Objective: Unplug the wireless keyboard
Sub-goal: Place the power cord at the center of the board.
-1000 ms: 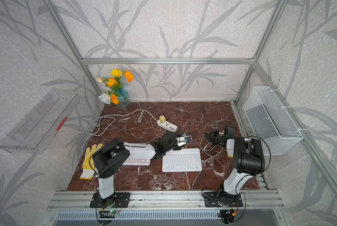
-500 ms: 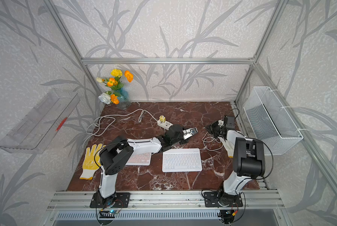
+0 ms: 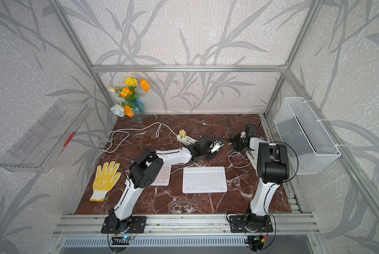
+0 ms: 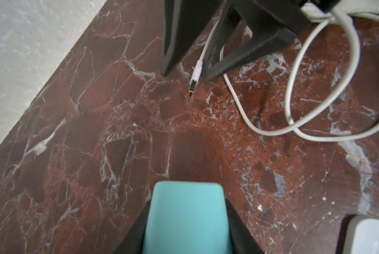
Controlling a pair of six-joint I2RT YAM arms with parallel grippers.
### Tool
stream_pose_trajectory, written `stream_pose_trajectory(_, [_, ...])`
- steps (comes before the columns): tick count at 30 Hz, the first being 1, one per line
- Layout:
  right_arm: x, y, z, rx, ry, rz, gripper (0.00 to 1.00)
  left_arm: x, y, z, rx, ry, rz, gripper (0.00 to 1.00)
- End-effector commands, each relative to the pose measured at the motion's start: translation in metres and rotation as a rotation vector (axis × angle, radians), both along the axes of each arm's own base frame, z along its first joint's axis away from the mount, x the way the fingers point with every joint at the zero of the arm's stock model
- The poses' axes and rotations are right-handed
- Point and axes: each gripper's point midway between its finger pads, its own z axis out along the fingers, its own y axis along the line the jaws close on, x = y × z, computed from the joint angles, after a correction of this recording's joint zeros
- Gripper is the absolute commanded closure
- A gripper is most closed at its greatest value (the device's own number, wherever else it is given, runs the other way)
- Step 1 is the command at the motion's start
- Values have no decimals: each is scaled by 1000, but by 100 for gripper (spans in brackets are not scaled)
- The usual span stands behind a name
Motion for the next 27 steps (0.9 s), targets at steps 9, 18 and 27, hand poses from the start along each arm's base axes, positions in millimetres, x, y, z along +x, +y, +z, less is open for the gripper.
stream_pose_trajectory(9, [-27,4,13,-46,45,56,34,10,10,-13,49,224,96,30])
stream_pose_trajectory(18, [-15,17,83,38,-212,84,34,19,17,32,-77,211,151,26])
stream_pose_trajectory(27, [-6,23,159,135,-552,131,33,15,31,108,-228,175,186,25])
